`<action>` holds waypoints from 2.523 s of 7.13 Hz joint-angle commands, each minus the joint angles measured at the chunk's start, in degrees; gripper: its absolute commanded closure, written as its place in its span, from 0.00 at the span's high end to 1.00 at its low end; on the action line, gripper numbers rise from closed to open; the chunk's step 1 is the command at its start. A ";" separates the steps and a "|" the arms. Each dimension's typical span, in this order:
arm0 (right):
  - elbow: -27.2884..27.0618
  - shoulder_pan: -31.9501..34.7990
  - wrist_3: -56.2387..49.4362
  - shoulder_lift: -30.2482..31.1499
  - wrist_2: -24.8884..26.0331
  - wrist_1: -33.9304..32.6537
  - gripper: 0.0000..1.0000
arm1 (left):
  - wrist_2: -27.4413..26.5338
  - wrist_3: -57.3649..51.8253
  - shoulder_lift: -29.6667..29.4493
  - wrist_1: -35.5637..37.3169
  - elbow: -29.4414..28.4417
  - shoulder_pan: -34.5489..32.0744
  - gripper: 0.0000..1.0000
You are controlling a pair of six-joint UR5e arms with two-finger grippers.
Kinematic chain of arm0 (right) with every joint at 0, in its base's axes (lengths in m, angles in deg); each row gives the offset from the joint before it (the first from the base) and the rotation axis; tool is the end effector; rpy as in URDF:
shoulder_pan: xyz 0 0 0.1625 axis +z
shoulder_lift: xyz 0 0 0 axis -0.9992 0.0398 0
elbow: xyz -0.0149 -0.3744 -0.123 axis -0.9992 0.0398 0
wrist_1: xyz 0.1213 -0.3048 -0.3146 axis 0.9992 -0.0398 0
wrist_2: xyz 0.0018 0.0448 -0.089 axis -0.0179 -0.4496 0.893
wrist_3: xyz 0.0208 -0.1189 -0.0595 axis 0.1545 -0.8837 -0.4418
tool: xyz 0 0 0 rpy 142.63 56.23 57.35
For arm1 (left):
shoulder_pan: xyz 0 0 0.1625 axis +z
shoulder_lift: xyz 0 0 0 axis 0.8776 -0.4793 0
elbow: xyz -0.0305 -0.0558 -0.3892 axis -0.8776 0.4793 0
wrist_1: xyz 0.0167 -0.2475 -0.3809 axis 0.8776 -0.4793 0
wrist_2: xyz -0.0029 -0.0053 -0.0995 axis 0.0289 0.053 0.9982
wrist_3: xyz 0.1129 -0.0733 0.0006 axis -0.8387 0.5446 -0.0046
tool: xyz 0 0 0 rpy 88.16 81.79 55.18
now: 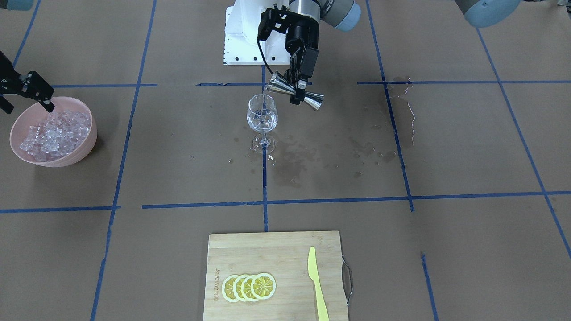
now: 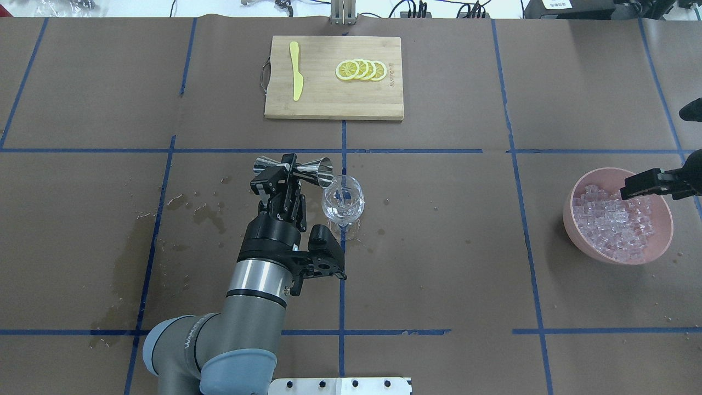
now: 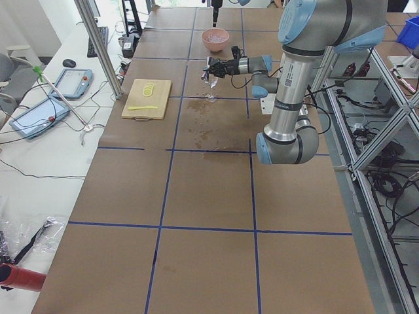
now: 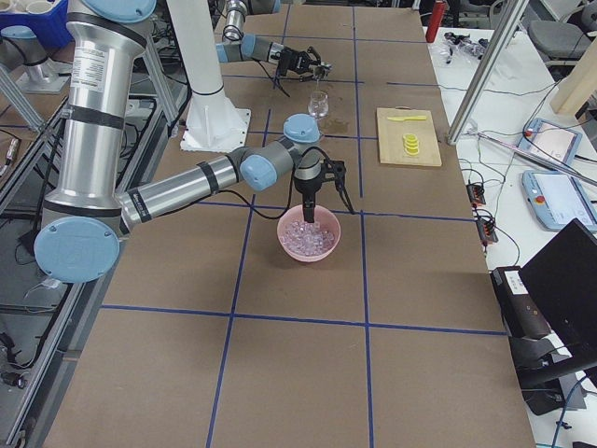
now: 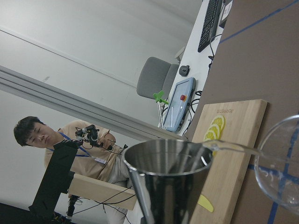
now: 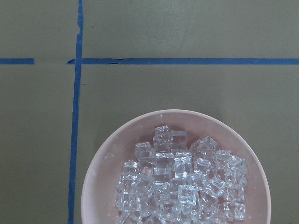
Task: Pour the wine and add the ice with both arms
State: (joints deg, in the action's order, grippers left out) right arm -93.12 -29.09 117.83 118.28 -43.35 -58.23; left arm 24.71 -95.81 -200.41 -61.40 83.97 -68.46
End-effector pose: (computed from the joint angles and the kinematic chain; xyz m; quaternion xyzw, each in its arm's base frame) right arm -0.1984 -0.4430 0.4335 0.0530 -0.3803 0.0252 0.9230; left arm 0.5404 -0.3288 0.1186 0.6782 -0.0872 0.2525 0.6846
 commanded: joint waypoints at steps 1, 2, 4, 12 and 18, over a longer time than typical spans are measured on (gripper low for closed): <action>0.04 0.00 0.01 0.00 -0.01 0.00 1.00 | -2.14 -7.19 -0.82 0.31 0.06 -0.28 0.00; 0.04 0.00 0.01 0.00 -0.01 0.00 1.00 | -2.84 -9.92 -0.91 0.39 -0.03 -0.20 0.00; 0.04 0.00 0.10 -0.09 -0.01 0.00 1.00 | -4.85 -17.56 -1.08 0.48 -0.12 -0.20 0.00; -0.05 -0.26 1.15 -0.44 -0.02 0.09 1.00 | -4.96 -15.27 -1.79 -1.52 -0.56 -0.02 0.00; -0.40 -0.18 1.06 -1.58 -0.10 0.09 1.00 | -3.56 11.27 0.49 -12.26 -0.82 -1.95 0.00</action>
State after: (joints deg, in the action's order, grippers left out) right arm -93.44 -29.27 118.89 116.73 -43.45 -58.14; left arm 20.52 -91.47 -200.54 -73.26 83.17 -69.77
